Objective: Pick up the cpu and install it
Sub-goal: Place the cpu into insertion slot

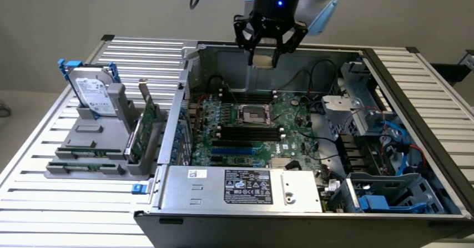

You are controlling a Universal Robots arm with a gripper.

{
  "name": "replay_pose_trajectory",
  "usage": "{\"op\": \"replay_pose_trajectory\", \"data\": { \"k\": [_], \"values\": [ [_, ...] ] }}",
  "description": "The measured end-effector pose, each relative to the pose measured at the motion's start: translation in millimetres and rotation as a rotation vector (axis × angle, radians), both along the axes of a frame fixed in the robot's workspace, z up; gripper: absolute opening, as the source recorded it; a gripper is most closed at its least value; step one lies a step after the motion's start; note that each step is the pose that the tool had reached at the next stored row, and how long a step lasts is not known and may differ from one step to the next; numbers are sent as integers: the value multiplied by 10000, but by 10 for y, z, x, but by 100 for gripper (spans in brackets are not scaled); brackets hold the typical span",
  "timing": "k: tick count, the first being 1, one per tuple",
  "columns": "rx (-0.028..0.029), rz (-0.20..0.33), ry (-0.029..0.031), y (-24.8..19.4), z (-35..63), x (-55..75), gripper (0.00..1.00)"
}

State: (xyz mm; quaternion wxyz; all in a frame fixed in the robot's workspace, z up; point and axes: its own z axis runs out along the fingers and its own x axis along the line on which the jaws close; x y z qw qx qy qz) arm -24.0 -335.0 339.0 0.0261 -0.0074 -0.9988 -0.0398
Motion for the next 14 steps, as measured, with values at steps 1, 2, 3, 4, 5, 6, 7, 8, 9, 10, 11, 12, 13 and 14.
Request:
{"op": "replay_pose_trajectory", "data": {
  "k": [1, 2, 3, 4, 5, 6, 7, 8, 9, 10, 11, 12, 13, 14],
  "values": [
    [0, -17, -7, 0, -1, 0, 55],
    [0, -113, -31, 1, -4, -1, 55],
    [-1, -233, -45, 1, -7, 0, 55],
    [-1, -369, -50, 2, -9, 0, 55],
    [-1, -516, -54, 1, -12, 0, 55],
    [-2, -668, -57, 1, -15, 0, 55],
    [-2, -823, -59, 2, -18, 0, 55],
    [-2, -980, -61, 2, -20, 0, 55],
    [-2, -1148, -62, 2, -23, 0, 55],
    [-2, -1323, -63, 2, -27, 0, 55],
    [-2, -1519, -64, 2, -32, 0, 55],
    [-2, -1700, -64, 2, -37, 0, 55],
    [-3, -1879, -63, 2, -42, 0, 55],
    [-4, -2060, -64, 2, -46, 0, 55]
  ]
}}
